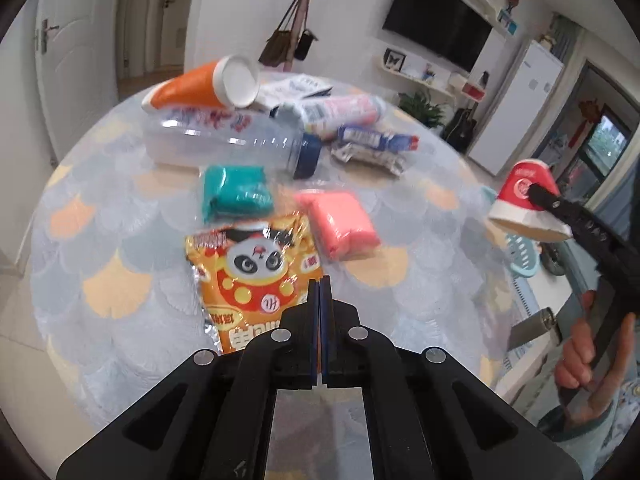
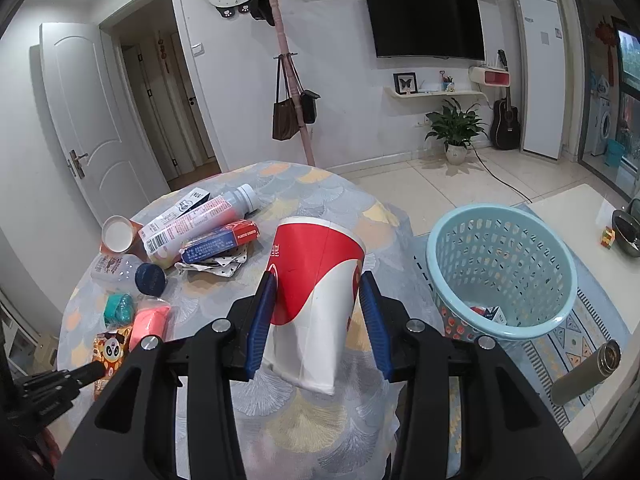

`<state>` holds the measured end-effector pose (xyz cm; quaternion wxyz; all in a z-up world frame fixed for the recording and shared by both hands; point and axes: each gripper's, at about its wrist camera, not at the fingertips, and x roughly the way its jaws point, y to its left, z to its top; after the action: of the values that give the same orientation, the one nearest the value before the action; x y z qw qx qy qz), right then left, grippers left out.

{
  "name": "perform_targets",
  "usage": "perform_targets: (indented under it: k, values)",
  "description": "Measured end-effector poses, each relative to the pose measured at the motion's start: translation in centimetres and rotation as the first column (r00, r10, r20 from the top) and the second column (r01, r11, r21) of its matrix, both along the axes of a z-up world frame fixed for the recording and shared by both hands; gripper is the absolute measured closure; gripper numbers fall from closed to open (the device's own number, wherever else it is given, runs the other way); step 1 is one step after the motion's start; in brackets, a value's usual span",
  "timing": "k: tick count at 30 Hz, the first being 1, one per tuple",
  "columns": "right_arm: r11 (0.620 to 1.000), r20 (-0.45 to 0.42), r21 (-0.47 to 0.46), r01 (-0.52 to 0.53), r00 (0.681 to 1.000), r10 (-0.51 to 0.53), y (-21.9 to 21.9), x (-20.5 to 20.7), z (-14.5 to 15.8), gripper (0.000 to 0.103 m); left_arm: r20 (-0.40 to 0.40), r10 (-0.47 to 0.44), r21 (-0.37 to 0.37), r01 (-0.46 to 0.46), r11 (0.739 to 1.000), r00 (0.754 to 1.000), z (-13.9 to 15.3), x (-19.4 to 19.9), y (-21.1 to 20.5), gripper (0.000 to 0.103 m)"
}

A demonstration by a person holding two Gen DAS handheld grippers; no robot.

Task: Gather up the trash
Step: 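Grasp the pink packet with the left tool while the right tool holds the cup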

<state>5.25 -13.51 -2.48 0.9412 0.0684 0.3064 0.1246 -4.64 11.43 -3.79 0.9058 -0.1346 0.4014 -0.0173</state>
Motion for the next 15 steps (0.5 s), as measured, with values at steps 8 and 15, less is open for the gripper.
perform_targets:
  k: [8,15]
  values:
    - [1.0,-0.002,-0.005,0.004,1.0,-0.004,-0.2,0.0,0.0,0.063,0.041,-0.037,0.039,0.035,0.999,0.998,1.9,1.4,-1.5,0.05]
    - [1.0,-0.007,0.0,0.01,1.0,-0.01,-0.9,0.1,-0.1,0.063,0.004,-0.061,0.024,0.061,0.998,0.998,0.8,6.0,-2.6,0.046]
